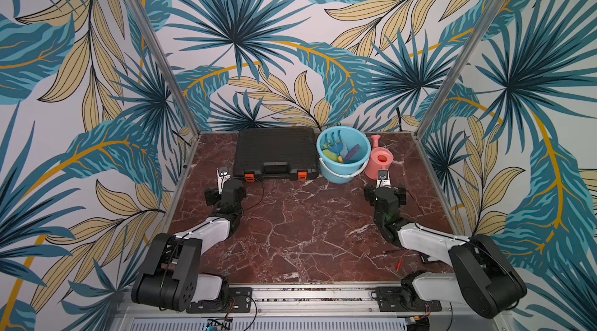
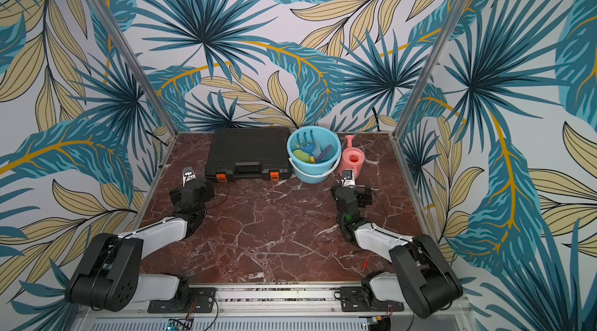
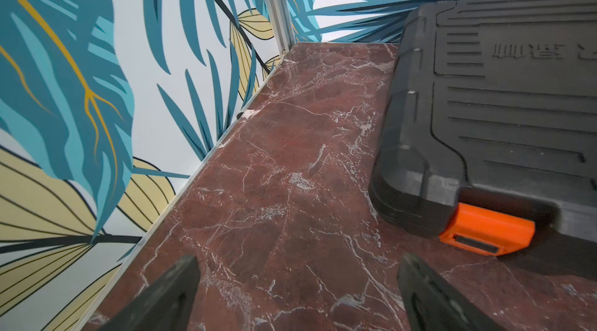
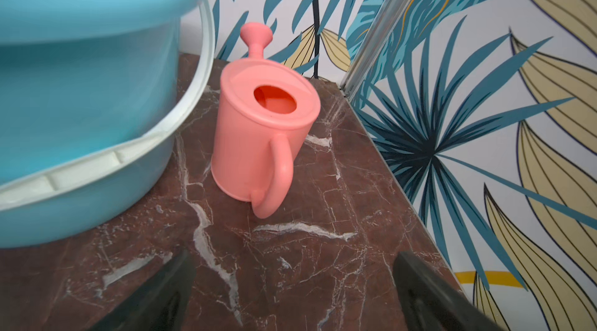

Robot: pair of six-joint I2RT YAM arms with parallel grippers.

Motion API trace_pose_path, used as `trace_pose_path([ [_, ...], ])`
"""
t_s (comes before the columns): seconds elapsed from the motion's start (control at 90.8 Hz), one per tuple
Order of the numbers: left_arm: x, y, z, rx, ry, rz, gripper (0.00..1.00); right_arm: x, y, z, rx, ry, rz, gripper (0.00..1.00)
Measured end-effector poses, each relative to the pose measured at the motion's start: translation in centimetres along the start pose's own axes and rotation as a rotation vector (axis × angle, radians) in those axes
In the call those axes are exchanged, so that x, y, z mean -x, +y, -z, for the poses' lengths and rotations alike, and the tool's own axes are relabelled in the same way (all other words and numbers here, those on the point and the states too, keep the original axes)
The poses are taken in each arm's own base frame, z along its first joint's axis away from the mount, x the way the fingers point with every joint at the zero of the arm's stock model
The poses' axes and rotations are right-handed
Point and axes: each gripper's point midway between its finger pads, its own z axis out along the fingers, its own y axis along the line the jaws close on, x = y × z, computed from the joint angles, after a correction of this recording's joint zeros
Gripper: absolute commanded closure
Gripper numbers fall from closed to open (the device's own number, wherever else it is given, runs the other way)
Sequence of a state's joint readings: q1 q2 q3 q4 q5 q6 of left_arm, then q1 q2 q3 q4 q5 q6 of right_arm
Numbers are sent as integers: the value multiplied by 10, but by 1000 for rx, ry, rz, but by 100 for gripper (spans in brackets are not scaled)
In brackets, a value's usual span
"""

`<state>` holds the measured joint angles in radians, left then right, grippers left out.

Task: Organize the gardening tools
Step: Reset both arms

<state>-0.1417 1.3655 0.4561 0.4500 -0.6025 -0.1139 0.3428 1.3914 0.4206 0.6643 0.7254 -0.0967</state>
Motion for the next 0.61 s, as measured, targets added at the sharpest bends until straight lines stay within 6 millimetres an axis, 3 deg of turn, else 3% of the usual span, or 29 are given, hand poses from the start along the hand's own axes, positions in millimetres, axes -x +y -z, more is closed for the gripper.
trace_pose_path([
  [0.143, 6, 5, -1, -20, -64, 44, 0, -16, 12, -20, 40, 28, 49, 0],
  [0.275, -2, 11, -4, -35, -85, 67, 0, -7, -5, -27, 74, -15, -41, 1],
  [0.364, 1, 2, -6, -91, -102, 58, 0, -5, -16, -27, 75, -54, -102, 1],
  [0.507, 3, -21, -9, -201, -143, 25, 0, -7, -11, -25, 121, -64, -126, 0],
  [0.606, -12, -32, -14, -247, -111, -12, 0, -4, -10, -27, 147, -72, -149, 0],
])
